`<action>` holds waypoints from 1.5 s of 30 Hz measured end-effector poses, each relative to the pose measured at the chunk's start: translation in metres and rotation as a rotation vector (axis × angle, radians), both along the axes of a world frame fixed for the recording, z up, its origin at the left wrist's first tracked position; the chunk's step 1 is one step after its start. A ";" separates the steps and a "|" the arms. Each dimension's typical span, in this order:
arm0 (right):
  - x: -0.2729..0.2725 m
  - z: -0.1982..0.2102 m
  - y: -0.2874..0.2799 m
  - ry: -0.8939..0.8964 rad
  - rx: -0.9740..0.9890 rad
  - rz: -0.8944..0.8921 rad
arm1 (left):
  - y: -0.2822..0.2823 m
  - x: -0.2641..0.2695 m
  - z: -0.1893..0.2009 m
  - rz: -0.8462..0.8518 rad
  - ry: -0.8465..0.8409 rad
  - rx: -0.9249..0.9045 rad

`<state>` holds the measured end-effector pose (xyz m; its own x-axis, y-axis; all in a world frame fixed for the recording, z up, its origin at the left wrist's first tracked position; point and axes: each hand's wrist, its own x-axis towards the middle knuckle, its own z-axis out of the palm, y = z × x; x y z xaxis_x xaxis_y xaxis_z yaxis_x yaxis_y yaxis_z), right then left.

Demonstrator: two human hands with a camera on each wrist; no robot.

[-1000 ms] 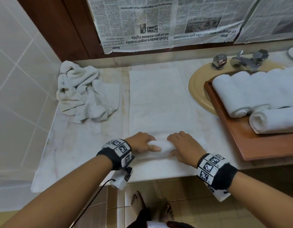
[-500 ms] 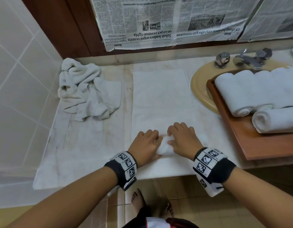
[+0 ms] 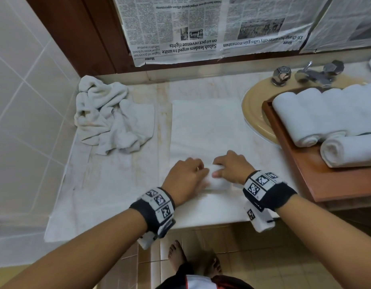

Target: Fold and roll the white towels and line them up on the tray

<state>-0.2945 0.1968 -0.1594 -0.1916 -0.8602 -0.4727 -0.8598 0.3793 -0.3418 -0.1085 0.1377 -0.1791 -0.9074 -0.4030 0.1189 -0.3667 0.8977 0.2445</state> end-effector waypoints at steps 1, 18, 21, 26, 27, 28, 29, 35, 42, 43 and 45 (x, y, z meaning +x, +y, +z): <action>0.001 0.000 -0.003 0.075 -0.050 0.009 | 0.007 0.003 -0.006 -0.038 -0.038 -0.091; 0.013 -0.002 0.027 0.143 -0.199 0.198 | -0.043 -0.006 0.019 -0.084 -0.280 0.275; -0.003 0.007 0.020 -0.115 -0.013 0.000 | -0.052 0.014 0.007 -0.098 -0.391 0.233; -0.001 0.001 -0.002 0.053 0.106 -0.054 | -0.053 0.034 -0.003 0.128 -0.233 0.536; 0.002 0.002 -0.003 0.129 0.035 -0.084 | -0.054 0.030 -0.002 0.190 -0.218 0.574; 0.005 0.001 -0.002 0.170 -0.059 -0.123 | -0.056 0.025 -0.003 0.235 -0.230 0.586; 0.008 -0.001 0.002 0.194 -0.178 -0.137 | -0.057 0.019 -0.003 0.261 -0.251 0.573; 0.027 -0.020 0.040 0.389 -0.320 0.220 | -0.060 0.002 -0.015 0.386 -0.277 0.484; 0.010 -0.011 0.018 0.275 -0.211 0.200 | -0.031 0.001 -0.009 -0.021 0.061 -0.108; 0.003 -0.007 0.014 0.142 -0.173 0.152 | -0.021 0.002 -0.017 -0.075 -0.001 -0.188; -0.007 0.000 0.010 -0.030 -0.104 0.094 | -0.013 -0.001 -0.028 -0.061 -0.077 -0.264</action>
